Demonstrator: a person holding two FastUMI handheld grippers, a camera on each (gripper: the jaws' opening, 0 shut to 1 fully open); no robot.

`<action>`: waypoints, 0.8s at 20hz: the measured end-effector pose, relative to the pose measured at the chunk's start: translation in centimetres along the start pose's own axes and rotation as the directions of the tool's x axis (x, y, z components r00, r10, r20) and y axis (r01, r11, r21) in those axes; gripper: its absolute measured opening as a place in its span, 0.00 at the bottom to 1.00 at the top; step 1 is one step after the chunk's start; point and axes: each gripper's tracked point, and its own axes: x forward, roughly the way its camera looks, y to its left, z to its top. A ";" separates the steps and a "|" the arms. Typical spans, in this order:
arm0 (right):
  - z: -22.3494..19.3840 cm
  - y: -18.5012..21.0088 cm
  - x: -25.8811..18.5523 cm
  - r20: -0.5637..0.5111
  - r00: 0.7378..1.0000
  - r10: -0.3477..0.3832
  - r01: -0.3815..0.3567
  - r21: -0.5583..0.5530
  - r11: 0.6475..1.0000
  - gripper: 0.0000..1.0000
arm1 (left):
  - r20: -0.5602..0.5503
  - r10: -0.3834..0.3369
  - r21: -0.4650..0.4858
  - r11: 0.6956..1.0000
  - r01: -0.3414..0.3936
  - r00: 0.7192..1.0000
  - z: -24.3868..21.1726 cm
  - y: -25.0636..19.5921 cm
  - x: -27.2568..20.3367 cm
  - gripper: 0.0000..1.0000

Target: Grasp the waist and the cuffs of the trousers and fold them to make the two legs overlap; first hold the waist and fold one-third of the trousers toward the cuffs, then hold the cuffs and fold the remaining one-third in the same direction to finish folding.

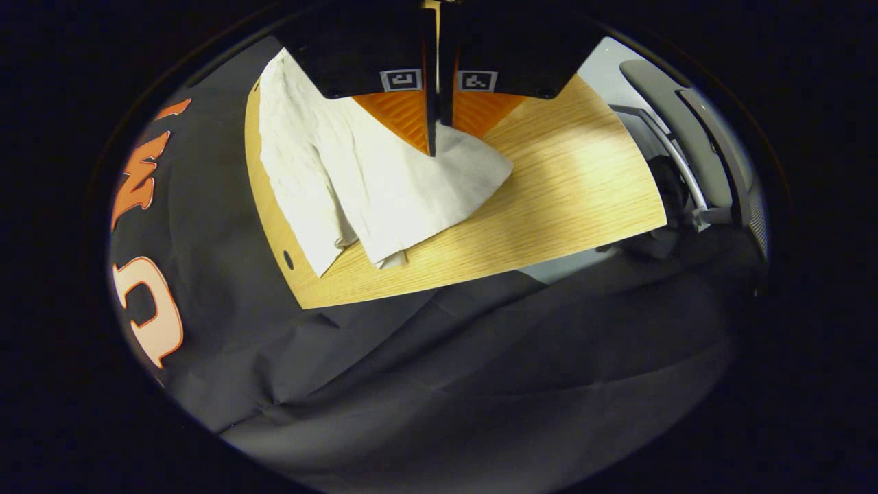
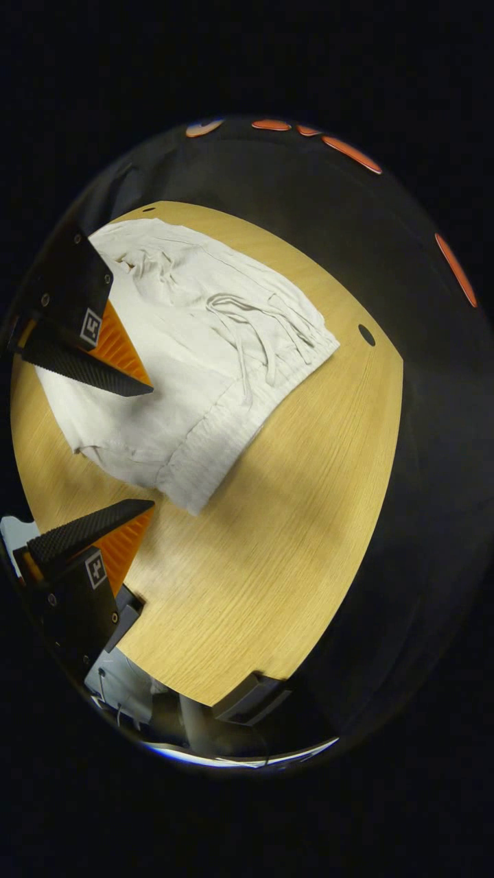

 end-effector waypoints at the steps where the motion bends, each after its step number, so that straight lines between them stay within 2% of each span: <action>1: 0.1 0.0 0.2 0.007 1.000 0.008 -0.008 0.021 1.000 0.92 | 0.009 -0.016 -0.010 1.000 0.016 1.000 0.5 -0.5 -0.7 0.05; 3: 0.8 -0.4 0.6 0.023 1.000 0.007 -0.008 0.055 0.998 0.85 | 0.021 -0.035 0.002 0.999 0.035 0.999 1.4 -1.1 -2.0 0.05; 5: 1.6 -0.5 1.1 0.029 1.000 0.003 -0.006 0.077 0.997 0.84 | 0.025 -0.052 0.044 0.998 0.051 0.998 2.2 -2.3 -3.3 0.05; 6: 2.2 -0.3 1.4 0.043 0.999 0.007 -0.011 0.090 0.996 0.75 | 0.024 -0.063 0.065 0.996 0.061 0.998 2.4 -3.1 -3.9 0.05; 7: 2.5 -0.1 1.6 0.052 0.999 0.009 -0.014 0.102 0.995 0.80 | 0.022 -0.081 0.085 0.993 0.079 0.996 2.4 -4.1 -4.6 0.05; 8: 2.8 -0.2 1.7 0.058 0.998 0.004 -0.010 0.113 0.994 0.78 | 0.022 -0.103 0.105 0.989 0.100 0.994 2.5 -5.2 -5.3 0.05; 9: 3.0 -0.3 1.9 0.068 0.998 0.000 -0.008 0.121 0.993 0.65 | 0.023 -0.121 0.129 0.985 0.117 0.992 2.7 -6.2 -6.0 0.05; 10: 3.3 -0.5 2.2 0.078 0.997 -0.003 -0.007 0.125 0.992 0.70 | 0.026 -0.133 0.149 0.981 0.127 0.991 2.8 -6.9 -6.6 0.05; 12: 3.6 -0.5 2.5 0.078 0.997 0.008 -0.020 0.152 0.988 0.48 | 0.034 -0.139 0.185 0.974 0.130 0.990 3.2 -8.1 -7.4 0.05; 13: 3.8 -0.3 2.3 0.083 0.996 0.033 -0.048 0.183 0.982 0.24 | 0.038 -0.135 0.195 0.973 0.125 0.990 3.4 -8.3 -7.8 0.05; 14: 4.1 -0.2 2.0 0.094 0.994 0.062 -0.080 0.207 0.975 0.15 | 0.038 -0.132 0.201 0.972 0.122 0.990 3.4 -8.5 -8.1 0.05; 16: 4.5 -0.3 1.1 0.108 0.988 0.107 -0.131 0.244 0.961 0.09 | 0.038 -0.117 0.204 0.973 0.107 0.992 3.4 -8.6 -8.4 0.05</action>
